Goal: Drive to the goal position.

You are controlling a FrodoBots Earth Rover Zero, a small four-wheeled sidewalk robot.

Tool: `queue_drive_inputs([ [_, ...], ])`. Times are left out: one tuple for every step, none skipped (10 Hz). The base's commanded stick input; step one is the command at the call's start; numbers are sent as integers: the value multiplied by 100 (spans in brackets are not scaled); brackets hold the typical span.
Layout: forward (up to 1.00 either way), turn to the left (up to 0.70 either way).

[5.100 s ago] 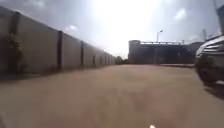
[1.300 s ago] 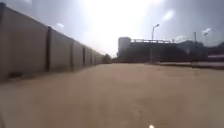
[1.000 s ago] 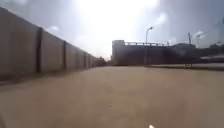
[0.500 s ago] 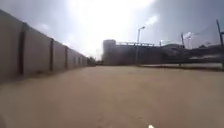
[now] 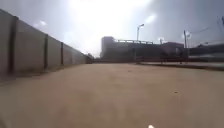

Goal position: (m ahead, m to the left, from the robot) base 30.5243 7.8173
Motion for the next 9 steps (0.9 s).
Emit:
queue_drive_inputs([
  [100,0],
  [100,0],
  [100,0],
  [100,0],
  [100,0],
  [100,0],
  [100,0],
  [100,0],
  [100,0],
])
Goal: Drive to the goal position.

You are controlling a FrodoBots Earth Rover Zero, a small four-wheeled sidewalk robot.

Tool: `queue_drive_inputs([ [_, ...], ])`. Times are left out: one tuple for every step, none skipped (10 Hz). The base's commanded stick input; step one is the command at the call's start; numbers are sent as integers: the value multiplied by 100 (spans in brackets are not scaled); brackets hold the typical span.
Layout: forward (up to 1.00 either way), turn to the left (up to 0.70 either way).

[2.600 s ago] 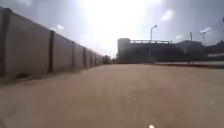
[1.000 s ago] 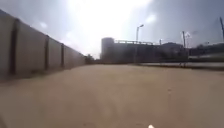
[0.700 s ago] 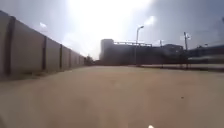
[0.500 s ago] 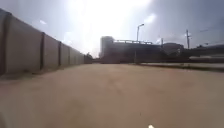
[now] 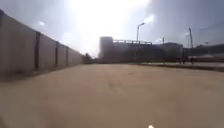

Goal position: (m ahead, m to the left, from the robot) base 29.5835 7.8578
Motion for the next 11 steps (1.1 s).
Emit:
queue_drive_inputs([
  [100,0],
  [100,0],
  [100,0],
  [100,0],
  [100,21],
  [100,12],
  [100,3],
  [100,0],
  [100,0],
  [100,0],
  [100,0],
])
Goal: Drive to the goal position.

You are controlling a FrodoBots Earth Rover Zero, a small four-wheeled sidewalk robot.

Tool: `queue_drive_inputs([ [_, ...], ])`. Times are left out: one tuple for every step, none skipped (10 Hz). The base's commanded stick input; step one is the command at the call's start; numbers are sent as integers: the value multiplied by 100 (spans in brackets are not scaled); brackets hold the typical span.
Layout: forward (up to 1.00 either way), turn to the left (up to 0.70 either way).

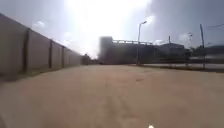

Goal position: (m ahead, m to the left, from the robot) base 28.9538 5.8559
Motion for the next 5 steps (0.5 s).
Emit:
queue_drive_inputs([
  [100,0],
  [100,0],
  [100,0],
  [100,0],
  [100,0],
])
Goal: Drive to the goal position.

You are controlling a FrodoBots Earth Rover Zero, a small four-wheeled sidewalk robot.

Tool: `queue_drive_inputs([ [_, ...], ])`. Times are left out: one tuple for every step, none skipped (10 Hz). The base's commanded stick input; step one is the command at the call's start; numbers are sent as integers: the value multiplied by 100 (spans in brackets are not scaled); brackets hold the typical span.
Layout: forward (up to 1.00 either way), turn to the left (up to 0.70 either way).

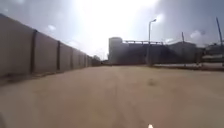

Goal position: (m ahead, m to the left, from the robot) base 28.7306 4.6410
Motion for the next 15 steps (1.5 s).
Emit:
queue_drive_inputs([
  [100,0],
  [100,0],
  [100,0],
  [100,0],
  [100,0],
  [100,0],
  [100,0],
  [100,0],
  [100,0],
  [100,0],
  [100,0],
  [100,0],
  [100,0],
  [100,0],
  [100,0],
])
